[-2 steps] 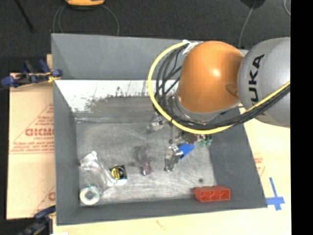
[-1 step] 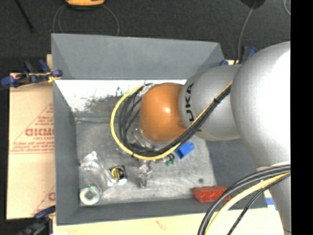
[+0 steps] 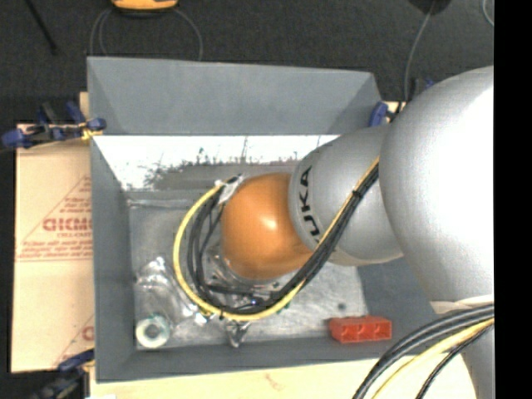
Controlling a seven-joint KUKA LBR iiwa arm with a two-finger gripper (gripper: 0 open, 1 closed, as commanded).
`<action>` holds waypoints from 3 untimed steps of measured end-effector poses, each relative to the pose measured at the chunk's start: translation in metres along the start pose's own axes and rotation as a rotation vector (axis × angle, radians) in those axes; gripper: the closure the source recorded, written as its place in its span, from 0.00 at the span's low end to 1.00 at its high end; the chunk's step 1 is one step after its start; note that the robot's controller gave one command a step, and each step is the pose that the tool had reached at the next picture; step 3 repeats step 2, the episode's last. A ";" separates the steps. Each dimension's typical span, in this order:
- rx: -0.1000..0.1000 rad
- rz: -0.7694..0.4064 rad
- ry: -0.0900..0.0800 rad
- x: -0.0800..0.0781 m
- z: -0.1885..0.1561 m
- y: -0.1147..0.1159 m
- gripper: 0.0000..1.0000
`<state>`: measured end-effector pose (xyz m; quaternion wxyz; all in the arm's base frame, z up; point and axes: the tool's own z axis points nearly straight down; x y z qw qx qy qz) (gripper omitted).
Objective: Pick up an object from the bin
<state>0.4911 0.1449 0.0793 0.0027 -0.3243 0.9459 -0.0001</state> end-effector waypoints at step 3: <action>0.003 0.022 -0.004 -0.001 -0.126 -0.012 1.00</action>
Offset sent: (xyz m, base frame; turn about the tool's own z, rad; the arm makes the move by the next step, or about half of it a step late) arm 0.0000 0.0000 0.0000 0.0000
